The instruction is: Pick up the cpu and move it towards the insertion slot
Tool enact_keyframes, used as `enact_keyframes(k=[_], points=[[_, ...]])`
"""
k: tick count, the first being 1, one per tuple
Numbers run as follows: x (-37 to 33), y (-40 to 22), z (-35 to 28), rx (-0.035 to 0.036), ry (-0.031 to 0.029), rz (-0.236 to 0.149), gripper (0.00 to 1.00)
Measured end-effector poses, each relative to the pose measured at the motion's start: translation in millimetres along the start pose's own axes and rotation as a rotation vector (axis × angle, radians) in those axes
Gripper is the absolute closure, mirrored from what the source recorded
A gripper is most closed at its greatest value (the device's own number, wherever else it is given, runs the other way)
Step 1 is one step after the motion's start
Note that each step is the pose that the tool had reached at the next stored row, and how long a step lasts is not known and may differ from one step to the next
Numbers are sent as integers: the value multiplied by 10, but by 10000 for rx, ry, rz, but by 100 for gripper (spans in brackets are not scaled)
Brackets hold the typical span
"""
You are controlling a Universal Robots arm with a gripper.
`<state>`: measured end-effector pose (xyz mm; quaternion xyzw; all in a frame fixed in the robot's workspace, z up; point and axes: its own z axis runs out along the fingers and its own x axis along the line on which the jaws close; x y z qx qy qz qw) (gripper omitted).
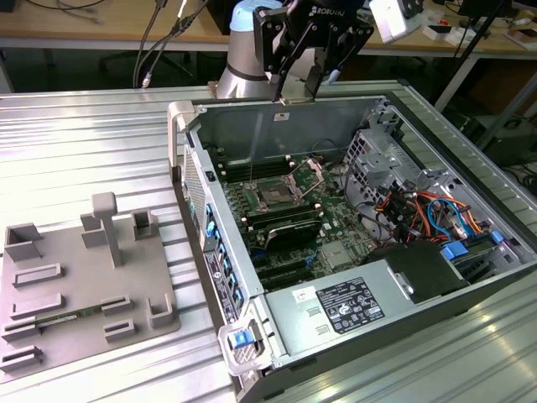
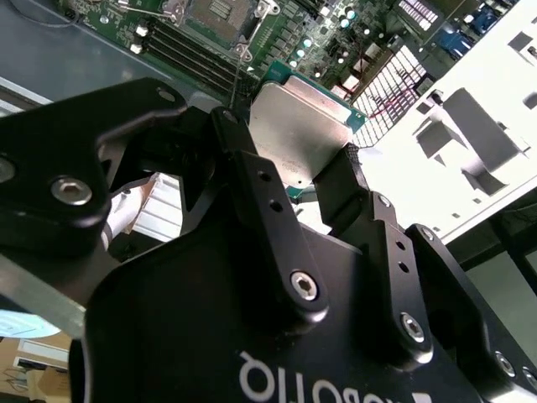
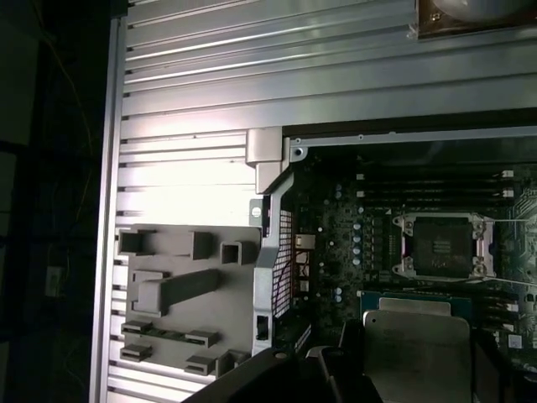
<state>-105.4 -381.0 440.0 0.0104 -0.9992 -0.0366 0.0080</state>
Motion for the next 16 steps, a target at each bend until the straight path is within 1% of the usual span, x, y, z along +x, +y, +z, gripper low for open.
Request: enact_keyframes(k=[6,14,16], points=[[-48,67,6,1,0,-2,45],[-99,139,13,0,-1,2,45],[-120,168,15,1,0,0,45]])
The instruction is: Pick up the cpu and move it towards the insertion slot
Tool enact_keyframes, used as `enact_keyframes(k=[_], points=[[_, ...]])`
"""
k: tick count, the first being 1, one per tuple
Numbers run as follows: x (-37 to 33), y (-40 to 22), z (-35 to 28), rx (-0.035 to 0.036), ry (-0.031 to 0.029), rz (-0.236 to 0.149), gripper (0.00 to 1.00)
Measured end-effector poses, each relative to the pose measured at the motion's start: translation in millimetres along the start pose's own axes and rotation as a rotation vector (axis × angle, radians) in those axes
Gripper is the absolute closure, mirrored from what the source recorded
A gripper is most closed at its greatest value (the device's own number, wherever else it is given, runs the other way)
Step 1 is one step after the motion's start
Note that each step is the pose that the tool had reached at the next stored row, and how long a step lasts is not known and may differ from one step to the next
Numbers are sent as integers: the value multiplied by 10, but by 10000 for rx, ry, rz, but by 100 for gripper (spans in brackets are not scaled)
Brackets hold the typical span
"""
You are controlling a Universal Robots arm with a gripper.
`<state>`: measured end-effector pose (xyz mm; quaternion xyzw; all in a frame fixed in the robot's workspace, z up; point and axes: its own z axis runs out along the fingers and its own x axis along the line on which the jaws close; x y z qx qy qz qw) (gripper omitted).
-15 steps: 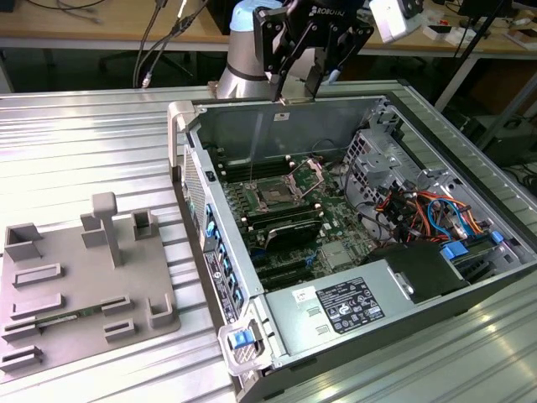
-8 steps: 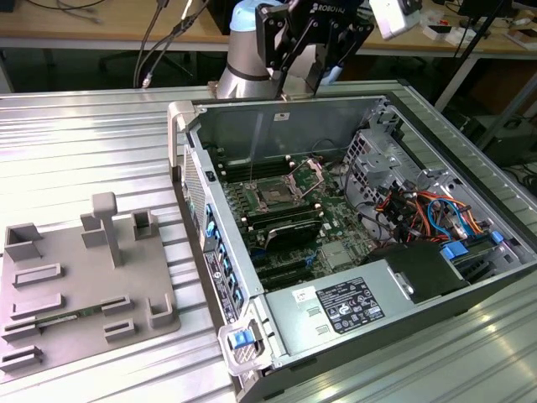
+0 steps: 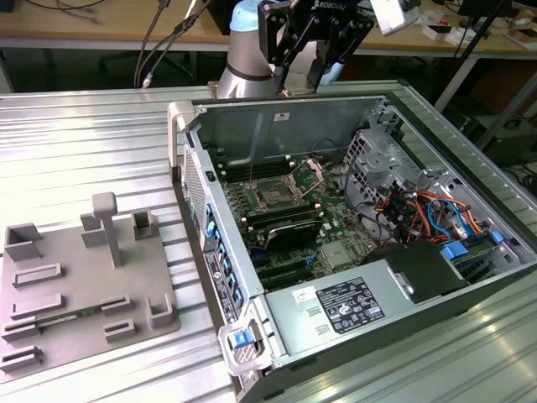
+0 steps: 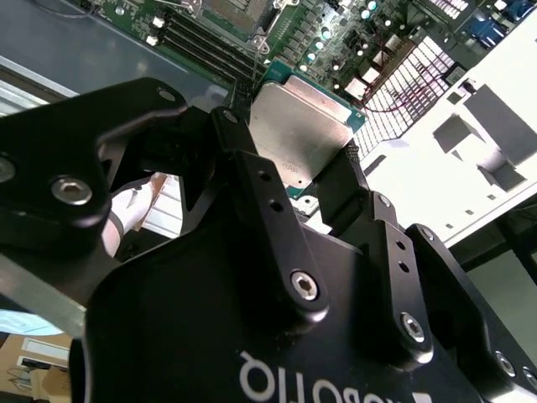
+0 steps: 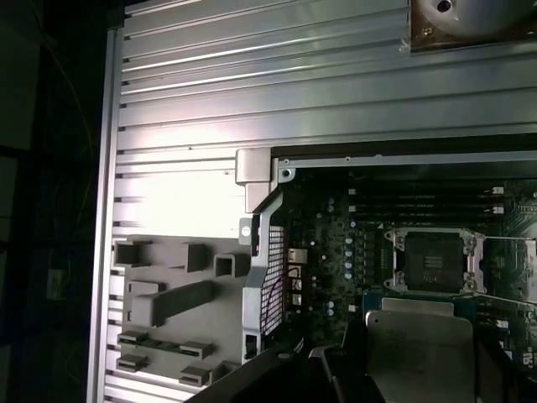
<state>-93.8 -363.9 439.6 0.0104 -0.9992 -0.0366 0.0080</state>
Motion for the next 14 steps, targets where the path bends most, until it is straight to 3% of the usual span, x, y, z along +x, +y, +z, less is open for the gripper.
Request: enact_keyframes(k=[5,14], points=[[-46,82,9,1,0,0,45],[-104,168,16,1,0,1,45]])
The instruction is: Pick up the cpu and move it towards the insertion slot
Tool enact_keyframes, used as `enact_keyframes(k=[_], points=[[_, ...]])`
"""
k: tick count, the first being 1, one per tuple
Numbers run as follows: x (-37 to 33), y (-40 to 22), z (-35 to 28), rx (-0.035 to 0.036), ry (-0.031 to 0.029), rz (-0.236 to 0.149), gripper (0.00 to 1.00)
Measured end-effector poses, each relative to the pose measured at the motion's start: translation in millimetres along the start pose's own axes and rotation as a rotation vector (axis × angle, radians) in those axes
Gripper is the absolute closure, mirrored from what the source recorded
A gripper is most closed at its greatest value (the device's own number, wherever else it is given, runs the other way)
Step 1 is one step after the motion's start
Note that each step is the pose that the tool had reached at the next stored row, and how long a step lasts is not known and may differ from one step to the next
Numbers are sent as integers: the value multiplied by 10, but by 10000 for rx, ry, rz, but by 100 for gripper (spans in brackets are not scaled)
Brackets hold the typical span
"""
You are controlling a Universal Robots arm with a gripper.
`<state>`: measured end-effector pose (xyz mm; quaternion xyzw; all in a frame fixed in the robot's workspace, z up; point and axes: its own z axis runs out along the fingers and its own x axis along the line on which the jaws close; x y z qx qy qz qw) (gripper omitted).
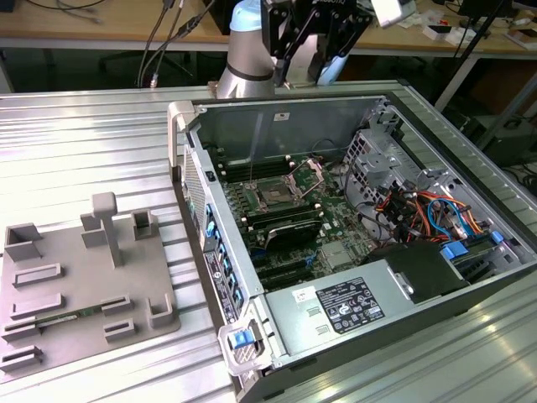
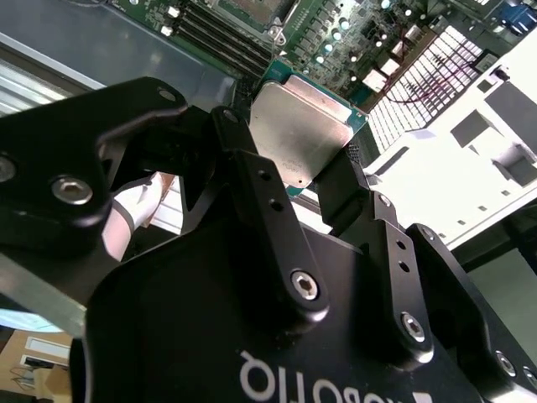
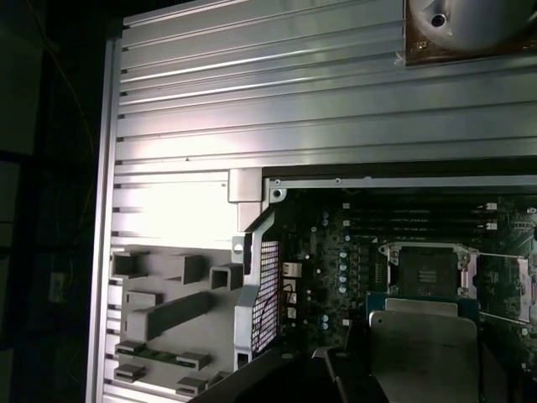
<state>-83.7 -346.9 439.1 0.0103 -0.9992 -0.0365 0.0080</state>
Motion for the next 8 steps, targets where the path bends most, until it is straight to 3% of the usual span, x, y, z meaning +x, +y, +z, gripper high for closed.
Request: enact_keyframes(k=[8], points=[[-76,157,21,0,-1,-1,45]])
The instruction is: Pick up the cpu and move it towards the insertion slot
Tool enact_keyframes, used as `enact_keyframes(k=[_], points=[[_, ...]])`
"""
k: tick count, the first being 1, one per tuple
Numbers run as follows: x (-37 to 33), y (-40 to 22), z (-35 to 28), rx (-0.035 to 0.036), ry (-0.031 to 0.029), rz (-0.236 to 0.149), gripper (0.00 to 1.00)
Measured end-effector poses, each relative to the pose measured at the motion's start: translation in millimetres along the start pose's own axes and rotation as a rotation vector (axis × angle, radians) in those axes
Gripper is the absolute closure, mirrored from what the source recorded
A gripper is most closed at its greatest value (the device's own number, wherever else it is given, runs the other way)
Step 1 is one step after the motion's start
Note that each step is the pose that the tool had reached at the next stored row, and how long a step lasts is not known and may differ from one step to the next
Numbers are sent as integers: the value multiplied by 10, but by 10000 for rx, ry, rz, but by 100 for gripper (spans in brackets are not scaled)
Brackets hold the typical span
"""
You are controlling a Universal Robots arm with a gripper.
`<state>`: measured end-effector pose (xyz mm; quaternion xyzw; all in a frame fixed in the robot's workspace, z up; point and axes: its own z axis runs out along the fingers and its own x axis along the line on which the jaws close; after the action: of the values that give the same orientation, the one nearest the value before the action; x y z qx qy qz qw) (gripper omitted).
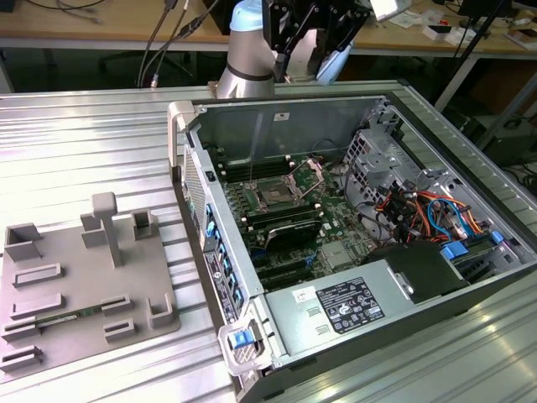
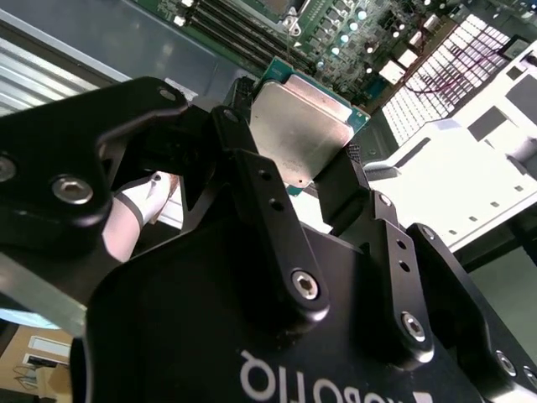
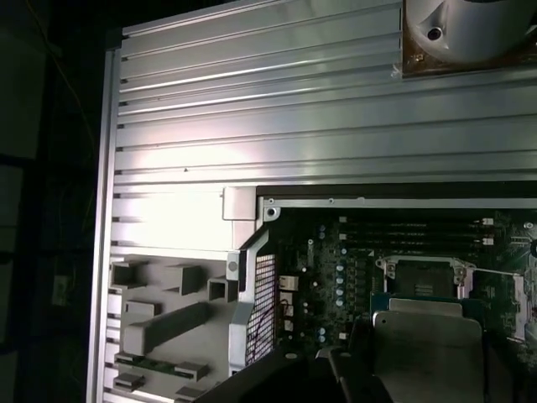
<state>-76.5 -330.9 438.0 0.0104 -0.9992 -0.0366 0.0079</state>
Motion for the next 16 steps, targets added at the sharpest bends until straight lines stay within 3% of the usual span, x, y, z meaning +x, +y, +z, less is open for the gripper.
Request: enact_keyframes(k=[11,16], points=[[-92,215,30,0,1,0,45],[-102,252,34,0,1,-1,45]])
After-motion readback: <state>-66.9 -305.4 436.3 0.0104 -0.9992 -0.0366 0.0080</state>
